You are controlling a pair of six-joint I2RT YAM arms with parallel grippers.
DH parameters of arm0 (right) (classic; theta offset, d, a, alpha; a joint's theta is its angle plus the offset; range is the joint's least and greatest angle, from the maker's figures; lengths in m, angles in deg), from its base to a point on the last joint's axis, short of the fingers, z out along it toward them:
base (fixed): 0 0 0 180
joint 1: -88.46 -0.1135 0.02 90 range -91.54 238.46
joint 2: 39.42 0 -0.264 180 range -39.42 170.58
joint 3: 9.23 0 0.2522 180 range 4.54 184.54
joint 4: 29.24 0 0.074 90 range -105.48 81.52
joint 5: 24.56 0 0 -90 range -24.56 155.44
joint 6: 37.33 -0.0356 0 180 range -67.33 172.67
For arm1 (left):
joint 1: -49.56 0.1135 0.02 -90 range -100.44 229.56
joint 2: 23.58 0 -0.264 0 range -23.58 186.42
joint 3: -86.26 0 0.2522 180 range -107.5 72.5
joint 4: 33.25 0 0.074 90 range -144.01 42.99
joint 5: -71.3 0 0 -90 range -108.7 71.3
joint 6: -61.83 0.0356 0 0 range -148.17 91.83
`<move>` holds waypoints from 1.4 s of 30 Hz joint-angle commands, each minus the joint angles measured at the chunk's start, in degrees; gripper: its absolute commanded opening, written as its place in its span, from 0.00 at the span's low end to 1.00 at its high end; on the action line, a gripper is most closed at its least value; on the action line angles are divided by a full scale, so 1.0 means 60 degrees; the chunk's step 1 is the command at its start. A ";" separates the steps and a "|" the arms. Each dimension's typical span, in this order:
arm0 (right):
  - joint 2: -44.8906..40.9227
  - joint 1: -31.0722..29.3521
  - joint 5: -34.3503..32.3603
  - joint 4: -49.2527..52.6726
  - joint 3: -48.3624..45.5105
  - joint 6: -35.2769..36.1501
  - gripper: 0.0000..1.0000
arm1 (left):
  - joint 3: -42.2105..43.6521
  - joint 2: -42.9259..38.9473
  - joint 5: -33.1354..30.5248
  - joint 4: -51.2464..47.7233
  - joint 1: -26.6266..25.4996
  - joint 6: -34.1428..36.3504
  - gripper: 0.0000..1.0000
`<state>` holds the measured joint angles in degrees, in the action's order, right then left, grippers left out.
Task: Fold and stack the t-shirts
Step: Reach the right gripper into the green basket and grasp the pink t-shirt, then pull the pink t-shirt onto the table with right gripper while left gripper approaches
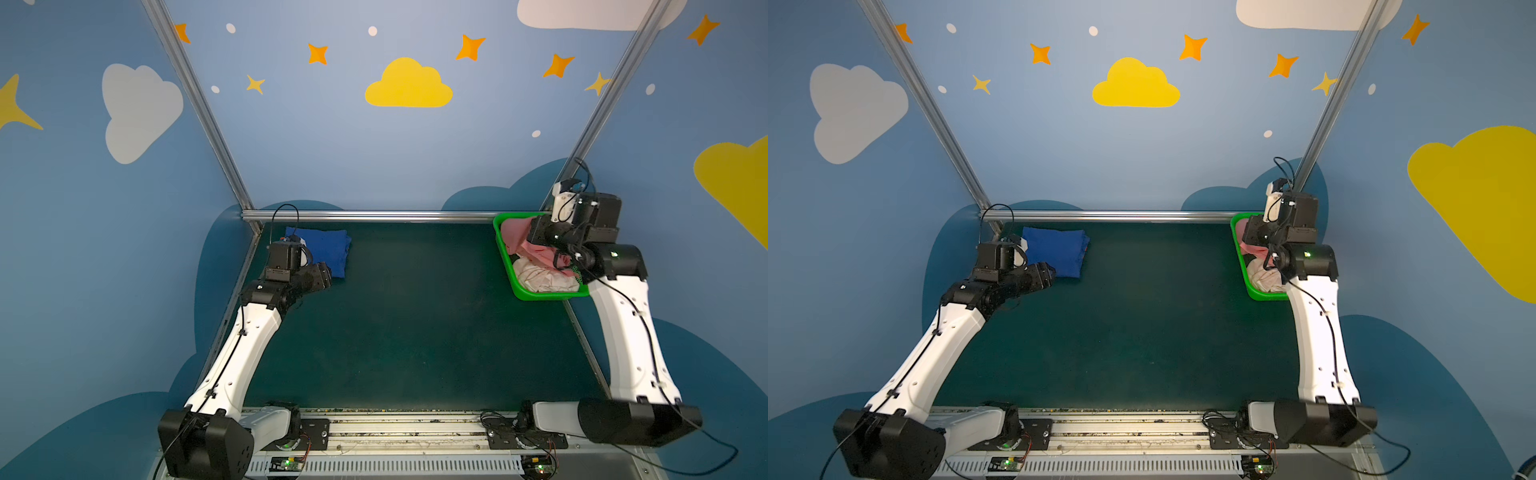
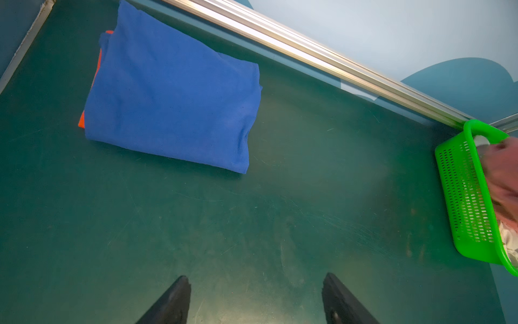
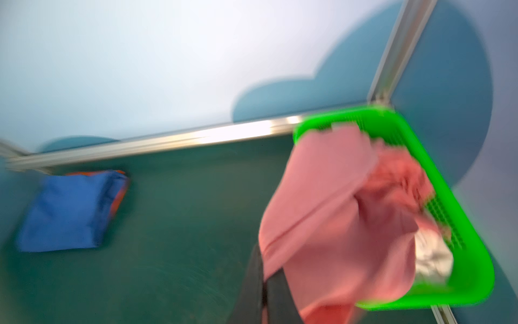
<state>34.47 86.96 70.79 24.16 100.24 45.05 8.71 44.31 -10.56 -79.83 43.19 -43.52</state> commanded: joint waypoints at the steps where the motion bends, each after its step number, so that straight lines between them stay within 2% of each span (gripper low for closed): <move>1: -0.0354 -0.0233 0.0991 -0.0612 0.0586 0.0018 0.00 | 0.0114 -0.0297 0.0263 0.0127 0.0051 -0.0070 0.73; 6: -0.0270 -0.0905 0.2719 -0.1337 0.2251 -0.0627 0.00 | 0.0191 -0.0468 0.0465 0.0269 0.0049 -0.0165 0.70; 12: 0.1497 -0.2328 0.4534 -0.1843 0.5588 -0.1461 0.00 | 0.0286 -0.0642 0.0604 0.0412 0.0064 -0.0202 0.69; 18: 0.3687 -0.3958 0.4957 -0.1753 0.8897 -0.1526 0.00 | 0.0376 -0.0770 0.0582 0.0544 0.0095 -0.0217 0.68; 24: 0.4326 -0.4726 0.4971 -0.2488 0.9290 -0.1725 0.00 | 0.0421 -0.0776 0.0581 0.0606 0.0150 -0.0224 0.67; 27: 0.4068 -0.4762 0.4693 -0.2231 0.8591 -0.1552 0.00 | 0.0437 -0.0791 0.0539 0.0603 0.0187 -0.0224 0.66; 31: 0.3255 -0.4755 0.3608 -0.1445 0.6544 -0.0945 0.00 | 0.0451 -0.0801 0.0527 0.0606 0.0221 -0.0225 0.64; 36: 0.2007 -0.4696 0.1594 -0.0668 0.2939 -0.0366 0.00 | 0.0466 -0.0755 0.0424 0.0548 0.0223 -0.0223 0.62; 42: 0.0419 -0.4585 0.1019 -0.0049 -0.1750 -0.0608 0.00 | 0.0510 -0.0525 0.0430 0.0542 0.0161 -0.0296 0.61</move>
<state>40.92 59.10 80.78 20.40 97.35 41.31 11.25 40.49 -7.61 -76.81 44.30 -44.97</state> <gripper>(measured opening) 0.047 0.613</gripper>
